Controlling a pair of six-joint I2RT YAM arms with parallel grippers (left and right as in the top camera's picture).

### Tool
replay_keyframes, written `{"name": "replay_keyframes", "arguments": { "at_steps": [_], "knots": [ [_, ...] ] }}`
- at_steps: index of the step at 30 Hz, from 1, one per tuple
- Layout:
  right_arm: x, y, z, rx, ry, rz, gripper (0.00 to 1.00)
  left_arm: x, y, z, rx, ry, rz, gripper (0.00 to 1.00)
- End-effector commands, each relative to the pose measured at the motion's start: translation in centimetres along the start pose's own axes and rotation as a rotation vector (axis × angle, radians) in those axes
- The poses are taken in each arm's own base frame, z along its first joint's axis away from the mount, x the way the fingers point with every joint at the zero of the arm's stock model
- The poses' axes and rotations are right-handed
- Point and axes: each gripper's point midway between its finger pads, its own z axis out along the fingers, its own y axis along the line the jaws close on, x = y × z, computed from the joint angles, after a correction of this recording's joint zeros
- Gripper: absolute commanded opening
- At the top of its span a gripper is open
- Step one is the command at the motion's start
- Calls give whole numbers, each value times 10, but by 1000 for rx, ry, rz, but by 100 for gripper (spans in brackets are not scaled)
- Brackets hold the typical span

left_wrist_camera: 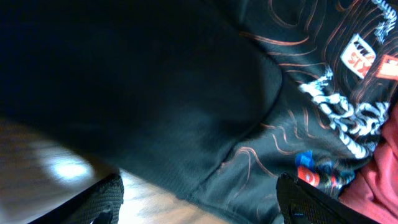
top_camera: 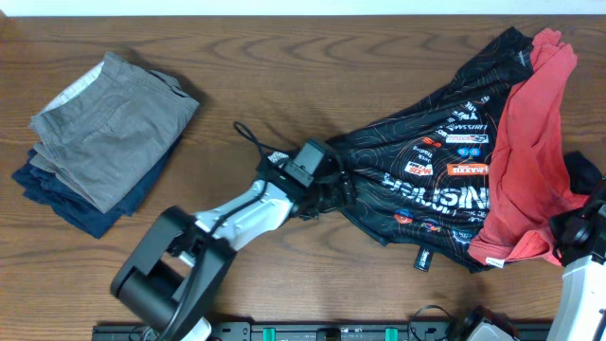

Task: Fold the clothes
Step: 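Pull the black jersey leftward with the left gripper, spreading it out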

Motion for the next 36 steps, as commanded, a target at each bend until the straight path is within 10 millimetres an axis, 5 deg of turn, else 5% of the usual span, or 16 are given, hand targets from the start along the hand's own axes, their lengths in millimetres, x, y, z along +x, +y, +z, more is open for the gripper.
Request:
{"name": "replay_keyframes", "arguments": {
  "at_steps": [1,5,6,12,21,26,27,28,29,31,36],
  "knots": [
    [-4,0,-2,-2,-12,-6,4,5,3,18,-13,-5,-60,80],
    [-4,0,-2,-2,-12,-6,3,2,3,25,-13,-24,-45,10],
    [-4,0,-2,-2,-12,-6,4,-2,5,25,-23,-40,-29,6],
    [-4,0,-2,-2,-12,-10,3,-57,39,-10,-147,-160,116,6],
    [-6,0,-2,-2,-21,-7,2,-221,78,-183,-171,-519,-3,6],
    [-10,-5,-2,27,-43,-5,2,-261,91,-240,-163,-651,-50,6],
    [-10,-5,-2,27,-44,-5,3,-262,93,-242,-156,-652,-55,9],
    [-10,-5,-2,25,-45,-4,3,-260,93,-241,-145,-638,-56,26],
    [-11,-4,-2,23,-47,-3,4,-254,93,-236,-136,-605,-62,58],
    [-11,-4,-2,21,-48,-3,5,-241,94,-225,-138,-539,-75,98],
    [-12,7,-3,-32,-45,6,33,-179,99,-192,-209,-282,-130,98]
  ]
}}
